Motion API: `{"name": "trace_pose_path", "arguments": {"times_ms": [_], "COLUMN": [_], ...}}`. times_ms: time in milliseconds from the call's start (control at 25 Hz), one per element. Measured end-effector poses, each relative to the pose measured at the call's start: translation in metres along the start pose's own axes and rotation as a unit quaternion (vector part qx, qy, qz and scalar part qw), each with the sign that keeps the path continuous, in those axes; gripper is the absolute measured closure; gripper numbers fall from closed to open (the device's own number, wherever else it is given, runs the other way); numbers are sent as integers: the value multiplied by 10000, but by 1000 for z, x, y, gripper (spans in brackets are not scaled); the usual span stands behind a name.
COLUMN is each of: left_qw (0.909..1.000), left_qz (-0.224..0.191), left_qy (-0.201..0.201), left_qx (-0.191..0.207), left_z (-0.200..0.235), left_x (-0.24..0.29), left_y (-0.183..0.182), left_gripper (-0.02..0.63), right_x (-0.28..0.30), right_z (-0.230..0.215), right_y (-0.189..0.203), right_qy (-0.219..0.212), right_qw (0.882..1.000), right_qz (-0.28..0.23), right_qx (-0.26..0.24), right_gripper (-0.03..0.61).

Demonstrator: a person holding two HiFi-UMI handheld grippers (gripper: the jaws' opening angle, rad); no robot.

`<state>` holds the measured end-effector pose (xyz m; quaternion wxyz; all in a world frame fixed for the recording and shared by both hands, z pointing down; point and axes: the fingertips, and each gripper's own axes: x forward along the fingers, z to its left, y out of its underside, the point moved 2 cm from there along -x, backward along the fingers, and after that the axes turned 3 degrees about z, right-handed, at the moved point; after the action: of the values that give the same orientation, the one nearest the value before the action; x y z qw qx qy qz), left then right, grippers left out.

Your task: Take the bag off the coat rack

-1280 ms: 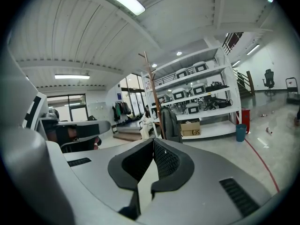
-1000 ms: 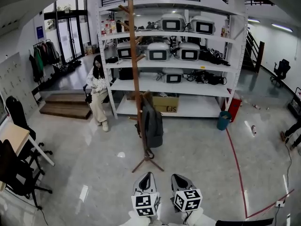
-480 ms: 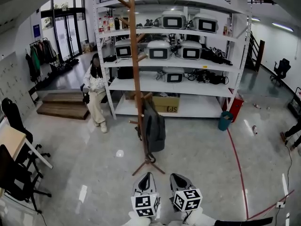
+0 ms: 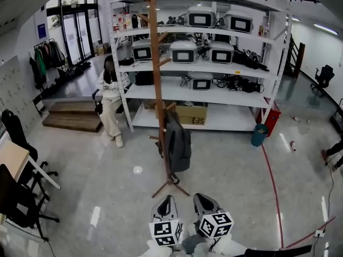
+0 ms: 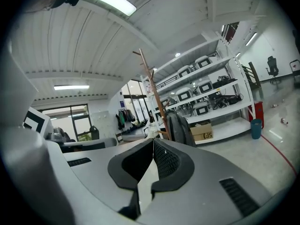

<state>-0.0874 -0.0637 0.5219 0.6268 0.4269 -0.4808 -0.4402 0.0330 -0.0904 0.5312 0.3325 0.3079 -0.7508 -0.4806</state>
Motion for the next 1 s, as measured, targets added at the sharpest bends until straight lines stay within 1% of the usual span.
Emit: {"name": "trace_pose_path", "arguments": {"times_ms": [360, 720, 1000], "left_qw": [9999, 9997, 9995], "left_qz": [-46, -45, -113], "left_qy": [-128, -246, -301], "left_qx": [19, 0, 33], "left_z": [10, 19, 20], "left_x": [33, 77, 119], "left_y": [-10, -28, -46], "left_gripper": [626, 626, 626], "right_x": [41, 83, 116], "right_z": [-13, -29, -55], "right_y": [-18, -37, -57], "right_qy": [-200, -419, -418], "right_qw": [9998, 9991, 9990], "right_qz": [-50, 86, 105], "right_qx": [-34, -80, -101], "right_gripper": [566, 566, 566]}}
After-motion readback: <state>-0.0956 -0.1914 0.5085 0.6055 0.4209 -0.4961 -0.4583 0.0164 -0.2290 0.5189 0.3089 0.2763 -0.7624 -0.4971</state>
